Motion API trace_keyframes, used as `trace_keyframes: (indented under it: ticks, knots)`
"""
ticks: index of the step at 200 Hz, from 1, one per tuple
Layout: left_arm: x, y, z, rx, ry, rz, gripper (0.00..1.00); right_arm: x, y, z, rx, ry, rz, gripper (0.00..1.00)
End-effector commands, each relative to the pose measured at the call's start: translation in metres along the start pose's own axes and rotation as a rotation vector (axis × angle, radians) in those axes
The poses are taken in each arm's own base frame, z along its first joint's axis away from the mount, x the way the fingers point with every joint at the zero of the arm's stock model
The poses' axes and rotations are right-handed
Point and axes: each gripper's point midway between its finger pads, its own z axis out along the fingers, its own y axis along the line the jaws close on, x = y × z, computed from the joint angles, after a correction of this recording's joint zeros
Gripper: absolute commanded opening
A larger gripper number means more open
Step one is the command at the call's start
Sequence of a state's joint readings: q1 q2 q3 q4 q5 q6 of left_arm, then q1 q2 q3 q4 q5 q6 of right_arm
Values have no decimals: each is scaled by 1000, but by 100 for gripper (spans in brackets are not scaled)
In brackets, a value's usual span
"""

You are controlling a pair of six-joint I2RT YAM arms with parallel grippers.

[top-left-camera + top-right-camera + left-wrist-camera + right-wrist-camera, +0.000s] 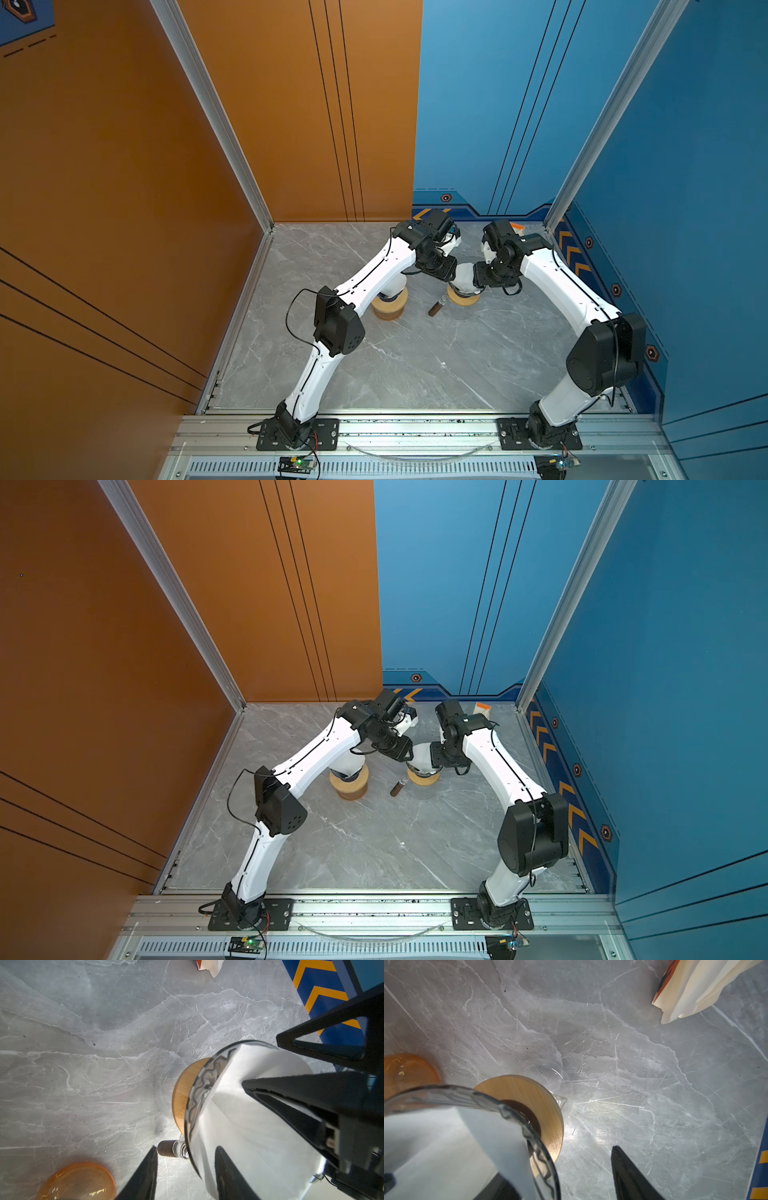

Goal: Place the coffee filter in the dripper
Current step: 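Lower the filter into the glass dripper with both grippers, opening it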

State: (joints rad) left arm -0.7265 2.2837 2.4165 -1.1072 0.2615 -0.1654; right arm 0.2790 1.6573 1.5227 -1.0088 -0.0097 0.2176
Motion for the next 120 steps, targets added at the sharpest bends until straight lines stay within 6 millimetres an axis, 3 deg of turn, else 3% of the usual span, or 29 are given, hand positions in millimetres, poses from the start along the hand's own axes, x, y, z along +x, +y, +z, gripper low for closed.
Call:
trace_keyframes:
  ticks: [1,84,120]
  knots:
    - [-15,-4,-28,-15,-74,8,48,-17,5,-27,-44,-98,27,66]
    - [-31,-12,-59,-22,-158,31,60,-29,3,-55,-48,-211,46,73]
    - [-36,-14,-80,-46,-203,46,66,-36,2,-76,-62,-303,36,75]
